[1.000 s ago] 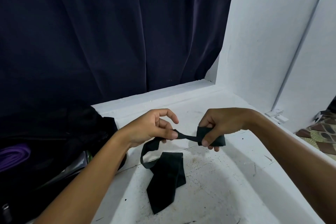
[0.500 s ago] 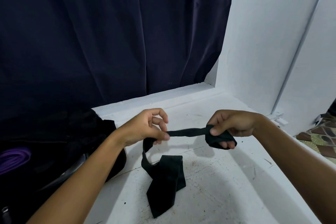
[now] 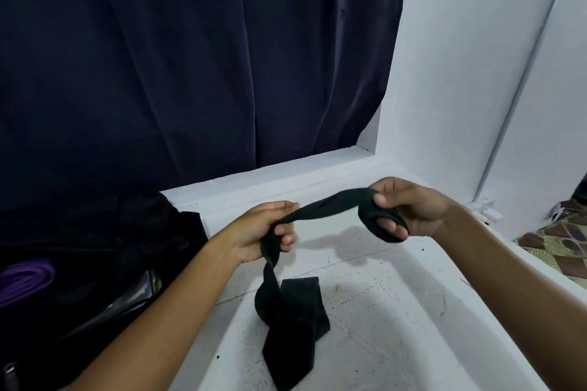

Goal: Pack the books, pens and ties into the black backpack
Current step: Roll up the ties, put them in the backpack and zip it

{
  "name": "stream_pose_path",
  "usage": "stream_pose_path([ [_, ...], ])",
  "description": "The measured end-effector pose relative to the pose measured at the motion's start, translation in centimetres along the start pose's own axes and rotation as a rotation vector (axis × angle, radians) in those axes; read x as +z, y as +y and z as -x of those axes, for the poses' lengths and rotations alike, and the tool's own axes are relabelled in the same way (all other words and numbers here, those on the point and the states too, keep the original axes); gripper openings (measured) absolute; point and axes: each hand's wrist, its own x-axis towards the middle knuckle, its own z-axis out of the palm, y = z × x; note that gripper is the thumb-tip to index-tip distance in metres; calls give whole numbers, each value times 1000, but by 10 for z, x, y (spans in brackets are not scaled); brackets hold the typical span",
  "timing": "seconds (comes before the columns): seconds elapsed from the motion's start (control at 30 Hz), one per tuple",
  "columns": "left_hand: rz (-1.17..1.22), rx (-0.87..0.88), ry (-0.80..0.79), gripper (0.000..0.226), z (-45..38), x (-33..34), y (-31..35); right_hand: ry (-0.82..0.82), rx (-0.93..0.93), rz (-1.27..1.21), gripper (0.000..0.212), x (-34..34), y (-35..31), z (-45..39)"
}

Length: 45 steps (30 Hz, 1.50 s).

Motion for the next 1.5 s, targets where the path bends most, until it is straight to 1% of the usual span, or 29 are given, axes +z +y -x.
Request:
stream_pose_path([
  [0.07, -47, 75, 67, 28, -4, 5, -6, 161, -89, -55, 34, 8, -6, -4],
  [0.13, -87, 211, 132, 36, -6, 10, -9, 378, -163, -206, 36, 15, -17, -6],
  [0.2, -114, 309, 130, 40, -5, 11, -11, 520, -232, -341, 30, 20, -30, -9],
  [0.23, -142, 327, 109, 43, -5, 8, -12, 571, -268, -376, 23, 21, -37, -11],
  [0.27, -186, 326, 83, 46, -6, 4, -14, 614, -308, -403, 21, 22, -44, -12],
  [0.37, -438, 223, 29, 40, -9, -17, -26, 679, -428, -448, 29, 19, -63, -9],
  [0.4, -531, 155, 28, 36, -11, -26, -32, 688, -460, -452, 30, 18, -68, -7],
  [0.47, -622, -31, 30, 32, -14, -45, -46, 708, -481, -440, 31, 16, -72, -3],
  [0.53, -671, -205, -23, 31, -16, -54, -52, 722, -461, -408, 31, 17, -71, -2],
  [0.57, -701, -246, -66, 31, -17, -54, -48, 725, -451, -394, 31, 17, -69, -1],
  [0.63, -727, -198, -134, 31, -13, -42, -23, 739, -439, -385, 31, 20, -67, 0],
  [0.67, -680, -135, -176, 38, -8, -35, -2, 745, -435, -385, 33, 20, -67, 0],
  [0.77, -346, 96, -392, 74, 7, -24, 66, 761, -431, -384, 34, 22, -67, 1],
  [0.8, -316, 146, -397, 88, 7, -26, 83, 764, -430, -384, 32, 23, -67, 2],
  [0.83, -358, 161, -321, 99, 3, -31, 98, 763, -426, -382, 29, 25, -68, 2],
  [0.87, -482, 124, -151, 107, -6, -40, 107, 756, -415, -379, 27, 27, -68, 2],
  [0.93, -931, -41, 284, 113, -14, -49, 119, 742, -380, -364, 25, 31, -69, 2],
  [0.97, -1125, -94, 428, 114, -16, -54, 119, 736, -353, -345, 24, 33, -69, 1],
  [1.0, -1188, -55, 461, 115, -19, -54, 118, 725, -325, -317, 23, 36, -70, 0],
  [1.03, -1137, 41, 401, 113, -20, -49, 115, 707, -296, -289, 22, 40, -71, -2],
  [1.07, -1060, 151, 301, 108, -19, -37, 110, 681, -270, -271, 22, 43, -72, -4],
  [1.13, -949, 344, 109, 93, -11, -2, 92, 620, -227, -271, 24, 49, -72, -9],
  [1.17, -875, 429, 48, 86, -10, 15, 78, 591, -209, -279, 26, 52, -73, -12],
  [1.23, -681, 554, -16, 76, -13, 44, 51, 545, -186, -294, 31, 58, -74, -17],
  [1.27, -575, 596, -16, 74, -16, 55, 38, 531, -180, -299, 32, 60, -73, -19],
  [1.33, -340, 623, 36, 70, -22, 70, 17, 514, -176, -302, 32, 63, -73, -20],
  [1.43, 142, 508, 80, 57, -24, 80, 5, 532, -166, -292, 31, 65, -73, -17],
  [1.47, 229, 488, 98, 48, -24, 79, 4, 548, -161, -291, 31, 64, -74, -15],
  [1.5, 261, 485, 122, 39, -24, 77, 3, 564, -151, -291, 31, 64, -73, -13],
])
